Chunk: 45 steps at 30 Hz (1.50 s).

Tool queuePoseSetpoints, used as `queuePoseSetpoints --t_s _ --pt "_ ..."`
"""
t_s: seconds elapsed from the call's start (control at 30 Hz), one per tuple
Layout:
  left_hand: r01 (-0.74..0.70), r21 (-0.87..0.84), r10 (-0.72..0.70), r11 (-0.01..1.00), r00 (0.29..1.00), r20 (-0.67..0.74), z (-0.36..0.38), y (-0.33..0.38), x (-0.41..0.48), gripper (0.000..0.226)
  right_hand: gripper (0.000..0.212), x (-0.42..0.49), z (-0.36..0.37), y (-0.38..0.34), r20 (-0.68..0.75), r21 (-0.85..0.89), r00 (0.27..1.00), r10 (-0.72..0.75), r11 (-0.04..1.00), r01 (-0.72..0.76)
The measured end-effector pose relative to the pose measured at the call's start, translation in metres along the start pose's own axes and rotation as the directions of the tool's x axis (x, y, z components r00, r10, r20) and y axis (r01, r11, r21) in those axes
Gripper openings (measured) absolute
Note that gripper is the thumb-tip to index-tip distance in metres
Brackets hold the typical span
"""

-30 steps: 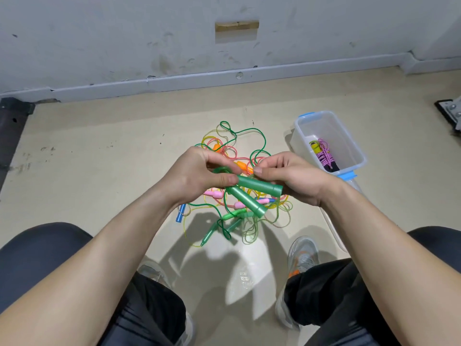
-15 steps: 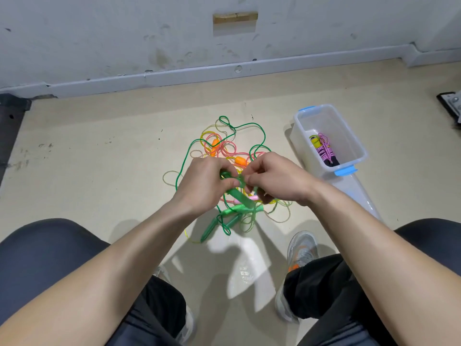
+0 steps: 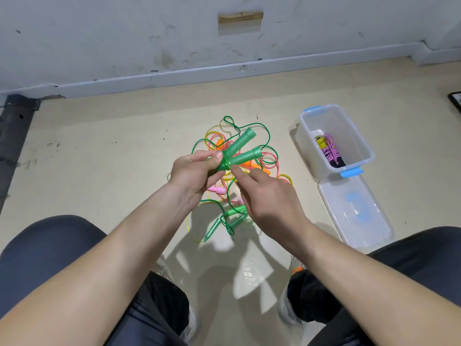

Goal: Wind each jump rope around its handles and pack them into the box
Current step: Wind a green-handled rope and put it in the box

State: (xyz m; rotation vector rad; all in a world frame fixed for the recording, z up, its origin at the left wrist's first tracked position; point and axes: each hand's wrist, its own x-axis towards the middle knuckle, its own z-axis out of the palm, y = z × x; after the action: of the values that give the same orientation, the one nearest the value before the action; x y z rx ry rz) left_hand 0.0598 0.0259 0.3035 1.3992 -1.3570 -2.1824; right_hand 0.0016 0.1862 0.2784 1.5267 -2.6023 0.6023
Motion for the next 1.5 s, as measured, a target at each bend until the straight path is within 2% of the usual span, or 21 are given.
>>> queuePoseSetpoints --t_s 0.07,0.13,0.23,0.3,0.43,0.5,0.57,0.67,0.8,0.87,0.9,0.93,0.97,1.03,1.07,1.17,1.2,1.3,1.37,1.43,1.5 --pt "0.026 -0.064 -0.027 0.998 1.0 -0.01 -0.001 0.006 0.001 0.005 0.032 -0.001 -0.003 -0.003 -0.053 0.237 0.996 0.078 0.97 -0.063" --pt "0.047 -0.11 -0.047 0.993 0.999 0.002 -0.002 0.011 0.002 0.007 0.023 0.0 -0.004 -0.002 0.021 0.497 0.966 0.258 0.835 -0.234" --pt "0.08 -0.116 -0.072 0.99 0.995 0.07 -0.005 0.018 0.003 0.01 0.034 0.008 -0.006 0.011 0.28 0.543 0.876 0.392 0.688 -0.481" --pt "0.099 -0.061 -0.089 0.993 0.985 0.15 -0.007 0.021 0.001 0.009 0.033 0.014 -0.009 0.03 0.412 0.596 0.834 0.368 0.583 -0.552" --pt "0.07 0.123 -0.11 0.99 0.927 0.36 -0.006 0.019 -0.007 0.011 0.016 0.019 -0.022 0.055 0.594 0.679 0.784 0.179 0.412 -0.608" --pt "0.055 0.222 -0.158 0.973 0.864 0.479 -0.003 0.016 -0.012 0.015 0.012 0.02 -0.028 0.057 0.627 0.661 0.766 0.139 0.425 -0.619" --pt "0.006 0.353 -0.213 0.935 0.807 0.55 -0.002 0.013 -0.015 0.011 0.021 0.023 -0.034 0.058 0.647 0.608 0.753 0.122 0.513 -0.606" --pt "-0.239 0.592 -0.193 0.77 0.797 0.573 0.0 0.006 -0.015 0.008 0.018 0.024 -0.042 0.058 0.685 0.536 0.72 0.109 0.594 -0.6" --pt "-0.48 0.749 0.013 0.456 0.845 0.534 0.003 -0.004 -0.008 0.008 0.026 0.026 -0.04 0.045 0.675 0.443 0.699 0.239 0.626 -0.642" --pt "-0.521 0.789 0.195 0.326 0.853 0.484 0.003 -0.008 -0.004 0.007 0.025 0.026 -0.036 0.034 0.637 0.441 0.69 0.343 0.572 -0.691" --pt "-0.531 0.793 0.292 0.298 0.842 0.454 0.002 -0.01 -0.003 0.006 0.023 0.025 -0.033 0.027 0.613 0.497 0.686 0.392 0.484 -0.721" --pt "-0.53 0.786 0.371 0.319 0.833 0.411 0.003 -0.011 -0.003 0.006 0.019 0.024 -0.03 0.019 0.594 0.567 0.676 0.437 0.368 -0.737" --pt "-0.517 0.765 0.423 0.385 0.835 0.352 0.003 -0.012 -0.001 0.007 0.015 0.022 -0.028 0.011 0.574 0.627 0.664 0.479 0.264 -0.733" --pt "-0.46 0.674 0.437 0.578 0.872 0.22 0.004 -0.013 0.0 0.013 0.009 0.016 -0.022 -0.004 0.525 0.687 0.657 0.541 0.186 -0.702" --pt "-0.432 0.618 0.424 0.656 0.889 0.172 0.004 -0.012 0.0 0.016 0.009 0.012 -0.018 -0.01 0.496 0.693 0.671 0.552 0.214 -0.688" --pt "-0.339 0.429 0.335 0.838 0.938 0.087 0.004 -0.008 0.0 0.016 0.023 0.001 -0.006 -0.016 0.401 0.619 0.783 0.475 0.489 -0.614" --pt "-0.291 0.373 0.282 0.881 0.956 0.079 0.003 -0.006 -0.001 0.015 0.028 -0.002 -0.002 -0.015 0.396 0.613 0.805 0.441 0.526 -0.59" --pt "-0.165 0.257 0.141 0.952 0.984 0.11 0.002 0.001 -0.002 0.007 0.039 -0.003 0.003 -0.004 0.452 0.654 0.793 0.408 0.453 -0.606" --pt "-0.132 0.204 0.098 0.97 0.981 0.167 0.0 0.009 -0.002 0.004 0.039 0.003 0.0 0.009 0.545 0.681 0.754 0.366 0.331 -0.653" --pt "-0.121 0.207 0.071 0.971 0.969 0.235 -0.004 0.017 0.0 0.006 0.032 0.008 -0.007 0.025 0.617 0.698 0.74 0.269 0.249 -0.672" --pt "-0.116 0.267 0.017 0.957 0.938 0.346 -0.009 0.023 -0.001 0.009 0.016 0.011 -0.015 0.039 0.626 0.725 0.768 0.138 0.258 -0.638"
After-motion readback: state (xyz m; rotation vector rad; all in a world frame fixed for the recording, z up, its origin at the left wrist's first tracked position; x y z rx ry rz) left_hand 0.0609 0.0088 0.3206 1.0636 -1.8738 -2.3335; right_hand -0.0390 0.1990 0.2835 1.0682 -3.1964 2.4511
